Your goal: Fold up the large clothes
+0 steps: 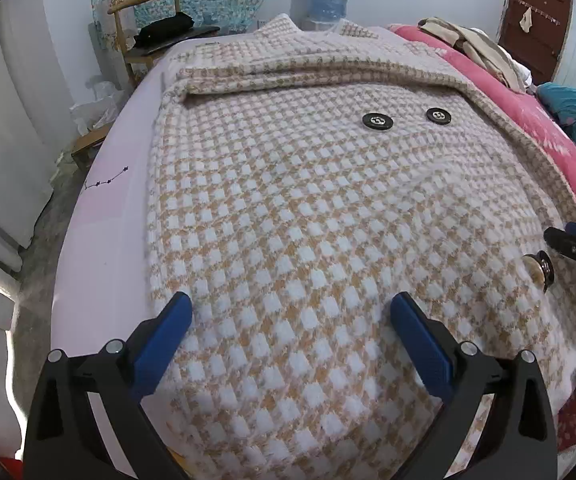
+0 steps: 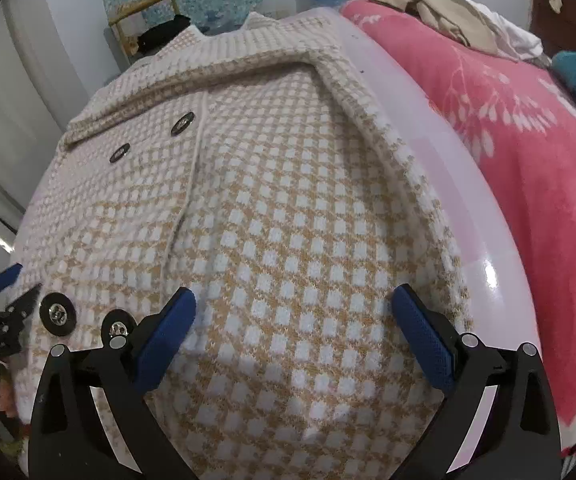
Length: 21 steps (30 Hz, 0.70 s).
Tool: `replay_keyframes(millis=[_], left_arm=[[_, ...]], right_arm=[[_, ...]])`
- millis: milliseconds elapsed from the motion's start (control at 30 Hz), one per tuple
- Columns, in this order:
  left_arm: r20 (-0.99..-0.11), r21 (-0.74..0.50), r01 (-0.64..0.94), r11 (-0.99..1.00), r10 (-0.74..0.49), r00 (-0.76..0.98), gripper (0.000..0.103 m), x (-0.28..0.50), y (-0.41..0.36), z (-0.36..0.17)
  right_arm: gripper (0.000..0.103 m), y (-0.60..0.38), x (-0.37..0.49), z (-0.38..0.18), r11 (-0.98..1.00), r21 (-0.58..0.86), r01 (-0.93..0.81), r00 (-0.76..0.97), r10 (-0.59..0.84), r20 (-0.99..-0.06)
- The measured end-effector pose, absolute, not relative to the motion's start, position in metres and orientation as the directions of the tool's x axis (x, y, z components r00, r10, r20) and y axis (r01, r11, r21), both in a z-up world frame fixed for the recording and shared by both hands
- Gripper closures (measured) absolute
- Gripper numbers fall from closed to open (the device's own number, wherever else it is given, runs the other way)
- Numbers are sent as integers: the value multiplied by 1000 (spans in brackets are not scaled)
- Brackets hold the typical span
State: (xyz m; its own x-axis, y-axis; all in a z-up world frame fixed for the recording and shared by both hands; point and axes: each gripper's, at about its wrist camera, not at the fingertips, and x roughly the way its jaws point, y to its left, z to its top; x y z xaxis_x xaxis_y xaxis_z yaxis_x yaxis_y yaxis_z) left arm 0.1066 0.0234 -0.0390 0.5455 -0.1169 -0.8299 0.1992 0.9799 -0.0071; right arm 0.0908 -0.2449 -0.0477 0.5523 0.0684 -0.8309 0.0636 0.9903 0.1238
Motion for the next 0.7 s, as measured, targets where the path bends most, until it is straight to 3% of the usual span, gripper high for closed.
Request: replay_keyframes(millis=[567,700], left_arm=[[-795,-27,231,973,-161,585,6,70,32,-17],[-803,-15,214,977,-139,579,11,43,47,-17]], right_arm=[[8,-239,81,-50,997,76,-12,562,69,-824],[8,-244,55,-35,991,131,-19,602,116,-790]])
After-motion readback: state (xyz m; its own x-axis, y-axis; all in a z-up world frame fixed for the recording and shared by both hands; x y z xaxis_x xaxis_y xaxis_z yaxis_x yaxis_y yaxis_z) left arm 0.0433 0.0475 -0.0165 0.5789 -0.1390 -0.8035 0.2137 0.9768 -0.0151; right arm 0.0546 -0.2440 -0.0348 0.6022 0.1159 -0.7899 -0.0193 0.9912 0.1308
